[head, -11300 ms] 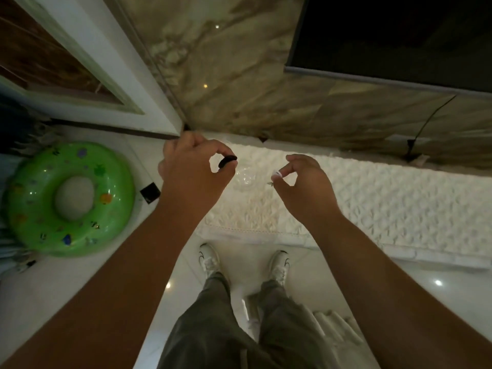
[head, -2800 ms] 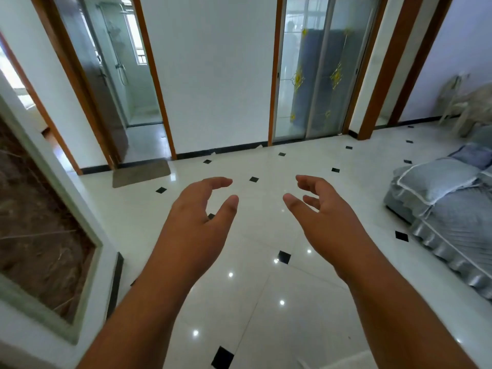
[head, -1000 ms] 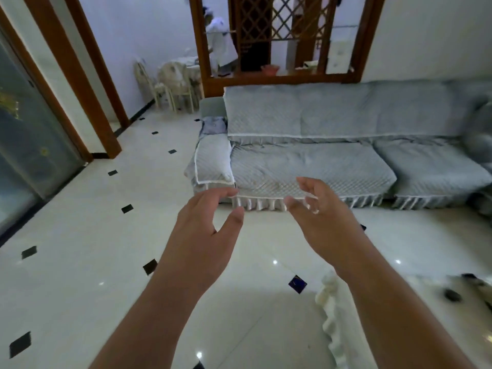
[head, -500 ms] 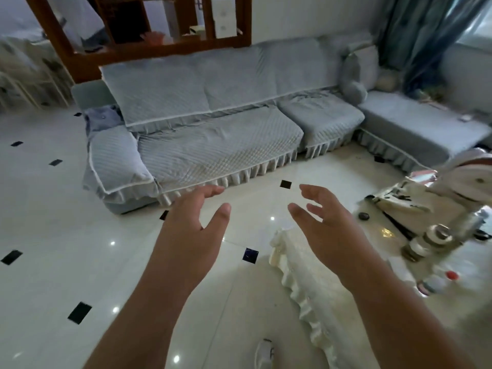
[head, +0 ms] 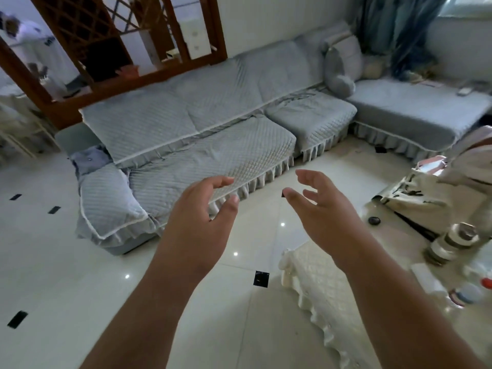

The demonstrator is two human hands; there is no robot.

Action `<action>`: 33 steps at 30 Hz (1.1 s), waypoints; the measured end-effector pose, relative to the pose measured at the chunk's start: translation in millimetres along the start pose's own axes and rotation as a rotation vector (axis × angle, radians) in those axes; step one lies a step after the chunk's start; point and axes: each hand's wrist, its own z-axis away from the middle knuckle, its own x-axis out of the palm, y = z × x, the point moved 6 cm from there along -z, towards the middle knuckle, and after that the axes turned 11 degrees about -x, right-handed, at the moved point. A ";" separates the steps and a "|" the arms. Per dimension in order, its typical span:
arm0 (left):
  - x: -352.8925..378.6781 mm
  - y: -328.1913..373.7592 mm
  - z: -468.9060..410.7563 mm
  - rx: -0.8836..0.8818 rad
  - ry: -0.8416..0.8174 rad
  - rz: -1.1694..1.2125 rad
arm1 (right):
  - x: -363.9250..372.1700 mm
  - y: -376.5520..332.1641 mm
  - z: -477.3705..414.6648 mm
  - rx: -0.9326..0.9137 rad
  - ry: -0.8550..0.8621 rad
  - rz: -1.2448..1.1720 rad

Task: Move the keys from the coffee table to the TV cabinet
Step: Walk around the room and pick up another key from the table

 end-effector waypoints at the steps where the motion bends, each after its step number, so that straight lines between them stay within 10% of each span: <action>1: 5.5 5.8 -7.2 0.016 -0.003 -0.002 | -5.8 2.1 -5.9 0.001 0.009 0.006; 33: 265.6 60.4 -187.8 0.505 -0.914 0.122 | -76.7 105.2 -48.3 0.530 0.809 0.266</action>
